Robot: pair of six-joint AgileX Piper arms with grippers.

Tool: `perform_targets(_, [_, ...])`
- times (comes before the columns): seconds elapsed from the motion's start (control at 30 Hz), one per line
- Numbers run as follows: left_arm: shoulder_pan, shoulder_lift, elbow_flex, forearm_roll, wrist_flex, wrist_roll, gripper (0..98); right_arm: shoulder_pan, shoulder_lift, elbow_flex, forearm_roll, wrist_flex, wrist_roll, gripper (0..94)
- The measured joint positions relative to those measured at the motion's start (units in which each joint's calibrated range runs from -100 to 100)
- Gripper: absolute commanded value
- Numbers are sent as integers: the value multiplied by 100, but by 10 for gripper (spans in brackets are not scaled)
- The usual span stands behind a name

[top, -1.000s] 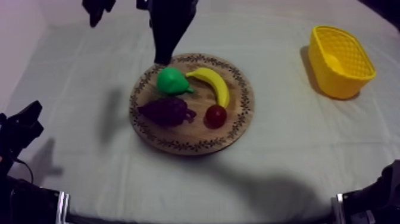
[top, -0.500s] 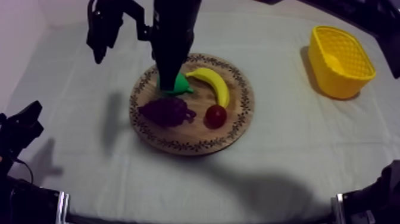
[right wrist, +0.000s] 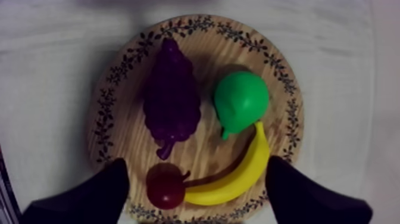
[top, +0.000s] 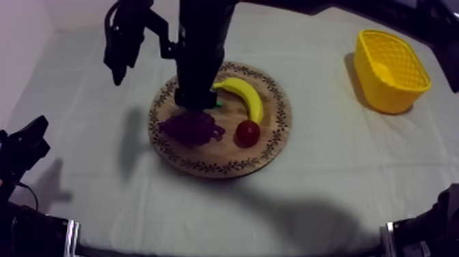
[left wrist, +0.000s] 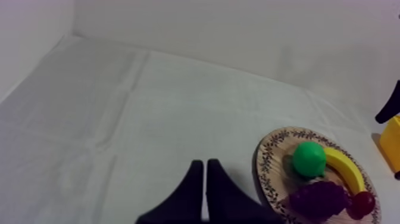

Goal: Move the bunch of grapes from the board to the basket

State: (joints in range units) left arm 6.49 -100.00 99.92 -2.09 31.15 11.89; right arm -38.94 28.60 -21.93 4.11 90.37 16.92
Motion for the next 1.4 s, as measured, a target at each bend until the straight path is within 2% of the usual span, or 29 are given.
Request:
perform_targets(0.4, [0,0,0,0,0,0,1,-29,521,438,-411,-456,216,705])
perform_targets(0.63, [0,0,0,0,0,0,1,21,1010,298,-453,-669,279,704])
perform_targets(1.17, [0,0,0,0,0,0,1,126,2138,-695,-411,-718,392,690])
perform_targets(1.27, [0,0,0,0,0,0,1,138,2297,-839,-411,-728,408,657])
perform_targets(1.4, [0,0,0,0,0,0,1,138,2433,-953,-411,-730,401,500])
